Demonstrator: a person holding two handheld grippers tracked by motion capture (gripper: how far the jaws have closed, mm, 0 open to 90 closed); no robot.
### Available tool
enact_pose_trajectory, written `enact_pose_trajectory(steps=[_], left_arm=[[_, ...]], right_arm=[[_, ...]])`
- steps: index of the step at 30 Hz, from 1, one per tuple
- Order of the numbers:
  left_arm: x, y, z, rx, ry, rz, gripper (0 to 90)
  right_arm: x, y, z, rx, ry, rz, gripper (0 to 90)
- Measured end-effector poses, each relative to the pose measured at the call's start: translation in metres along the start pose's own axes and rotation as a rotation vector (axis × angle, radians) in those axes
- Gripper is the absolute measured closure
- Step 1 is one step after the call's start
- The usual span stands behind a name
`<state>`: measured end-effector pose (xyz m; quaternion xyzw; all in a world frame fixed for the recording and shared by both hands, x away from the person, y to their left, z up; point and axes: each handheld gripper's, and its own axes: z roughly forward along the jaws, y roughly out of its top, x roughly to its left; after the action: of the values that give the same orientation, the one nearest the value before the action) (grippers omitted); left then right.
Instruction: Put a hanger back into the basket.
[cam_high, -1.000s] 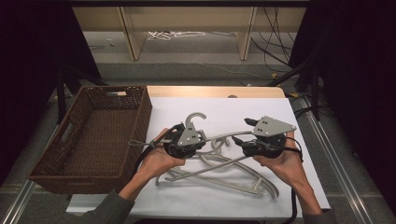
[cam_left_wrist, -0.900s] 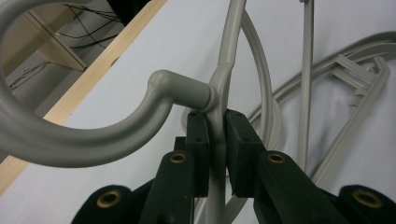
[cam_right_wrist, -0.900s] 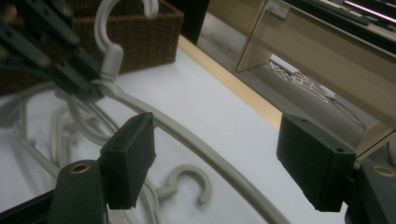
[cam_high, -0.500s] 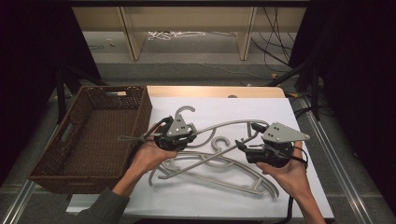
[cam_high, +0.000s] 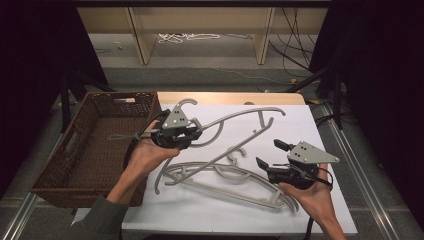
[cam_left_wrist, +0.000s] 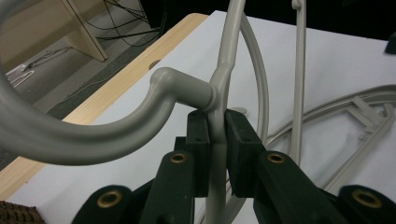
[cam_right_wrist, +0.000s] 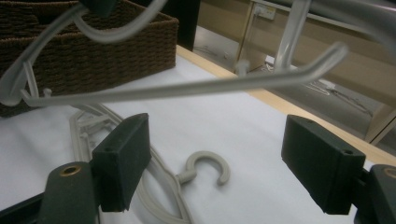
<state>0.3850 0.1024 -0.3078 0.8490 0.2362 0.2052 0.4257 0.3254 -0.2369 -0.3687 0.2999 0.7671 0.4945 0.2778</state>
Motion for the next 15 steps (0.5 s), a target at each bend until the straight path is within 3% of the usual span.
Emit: enact_pose_trajectory(steps=[9,15], left_arm=[[0.006,0.019,-0.022,0.008,-0.038,0.015,81.0],[0.016,0.031,-0.041,0.003,-0.029,0.02,81.0]], right_arm=[[0.001,-0.014,0.005,0.018,0.0,0.009,23.6],[0.002,-0.018,0.005,0.03,0.006,0.016,23.2]])
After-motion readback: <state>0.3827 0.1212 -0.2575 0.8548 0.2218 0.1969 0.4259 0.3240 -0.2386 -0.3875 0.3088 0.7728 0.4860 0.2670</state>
